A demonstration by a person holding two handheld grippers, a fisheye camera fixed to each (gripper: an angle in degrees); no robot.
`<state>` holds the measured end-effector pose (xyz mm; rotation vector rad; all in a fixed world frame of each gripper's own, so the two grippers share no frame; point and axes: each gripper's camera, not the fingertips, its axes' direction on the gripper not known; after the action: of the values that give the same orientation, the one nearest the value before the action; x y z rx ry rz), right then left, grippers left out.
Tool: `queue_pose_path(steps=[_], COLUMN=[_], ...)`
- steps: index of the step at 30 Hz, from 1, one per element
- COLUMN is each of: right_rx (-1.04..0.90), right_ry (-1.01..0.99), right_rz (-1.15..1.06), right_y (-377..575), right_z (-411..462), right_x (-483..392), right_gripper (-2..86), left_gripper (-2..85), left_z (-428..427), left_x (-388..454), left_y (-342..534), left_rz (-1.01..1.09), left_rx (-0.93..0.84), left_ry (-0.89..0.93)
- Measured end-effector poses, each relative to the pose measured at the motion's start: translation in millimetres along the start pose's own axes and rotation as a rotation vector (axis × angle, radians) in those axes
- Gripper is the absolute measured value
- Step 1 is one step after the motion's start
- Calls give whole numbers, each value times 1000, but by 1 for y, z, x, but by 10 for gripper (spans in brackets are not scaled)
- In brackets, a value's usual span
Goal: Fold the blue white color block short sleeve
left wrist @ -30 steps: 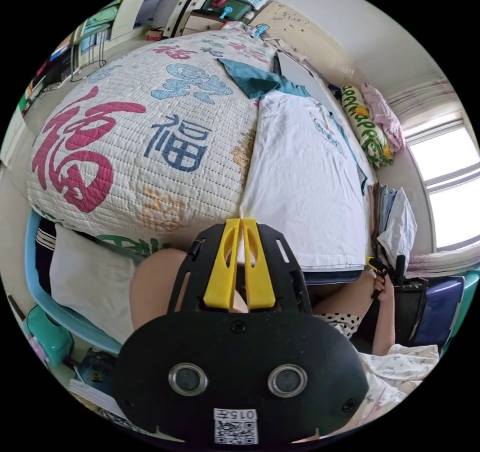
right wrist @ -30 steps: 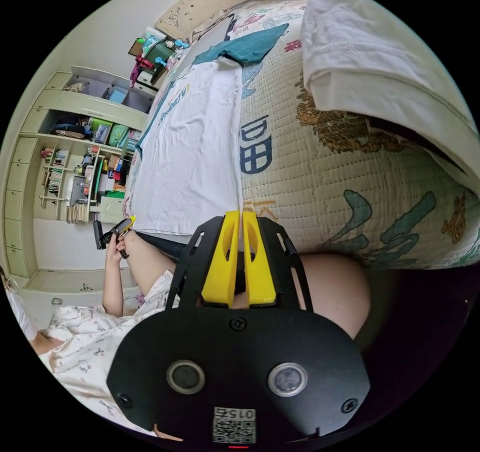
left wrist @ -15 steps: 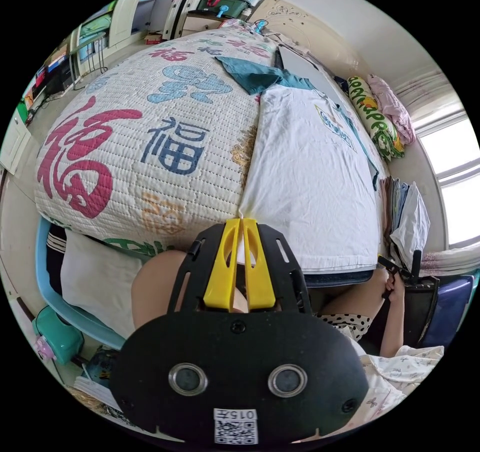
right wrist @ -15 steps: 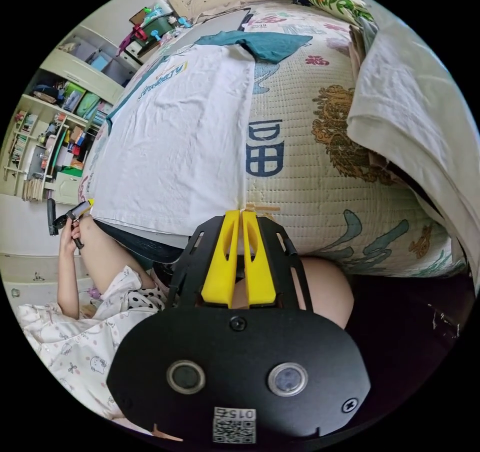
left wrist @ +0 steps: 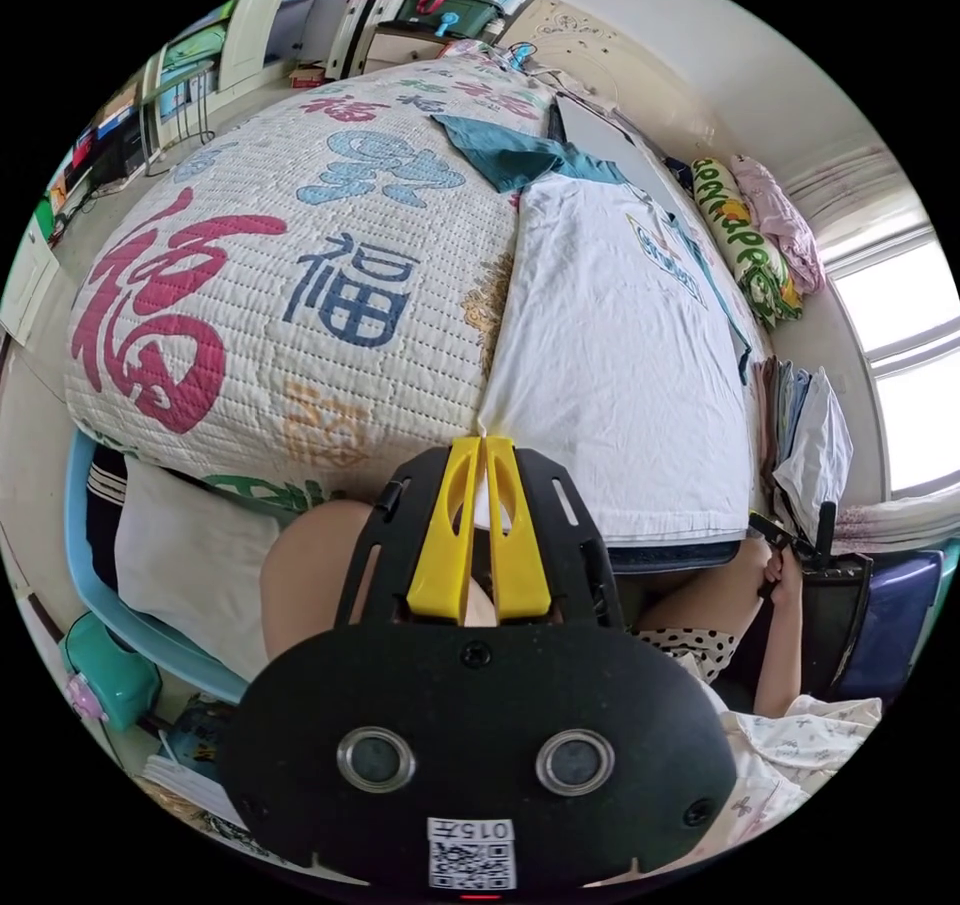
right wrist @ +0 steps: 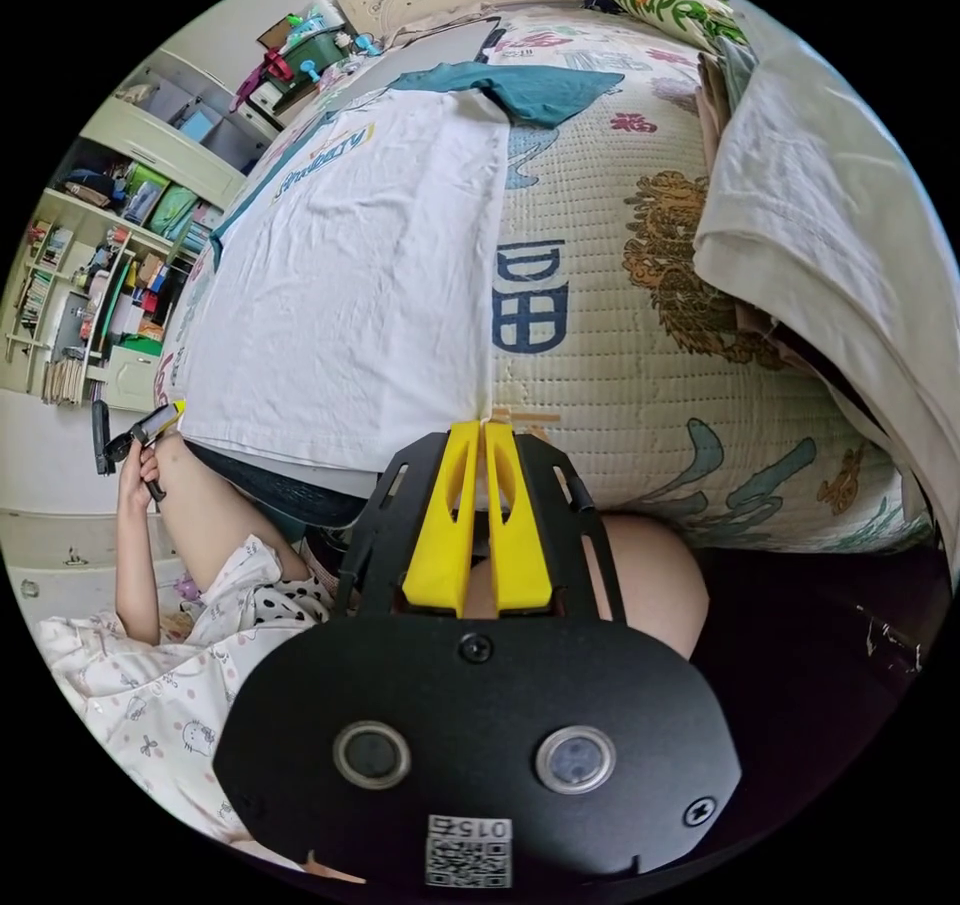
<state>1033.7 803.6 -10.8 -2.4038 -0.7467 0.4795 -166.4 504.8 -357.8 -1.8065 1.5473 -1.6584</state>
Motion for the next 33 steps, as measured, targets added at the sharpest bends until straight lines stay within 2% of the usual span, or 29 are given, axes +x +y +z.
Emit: queue_pose_path(steps=[10, 18, 26, 29, 33], right_rx=[30, 2, -25, -27, -20], right_ry=[-82, -45, 217, 349, 359], right_rz=[36, 19, -92, -159, -158], right_y=[9, 7, 0, 2, 2], right_z=[-6, -2, 10, 17, 16], right_x=[1, -11, -58, -78, -79], right_gripper=[-1, -2, -1, -1, 0], left_gripper=[-7, -7, -6, -6, -6], left_z=[-19, -14, -10, -9, -13], left_x=[-2, 25, 64, 69, 65], left_y=[16, 14, 18, 18, 20], left_rz=[-18, 34, 123, 137, 135], left_rx=[64, 13, 6, -3, -5], left_ry=[64, -70, -272, -298, -276])
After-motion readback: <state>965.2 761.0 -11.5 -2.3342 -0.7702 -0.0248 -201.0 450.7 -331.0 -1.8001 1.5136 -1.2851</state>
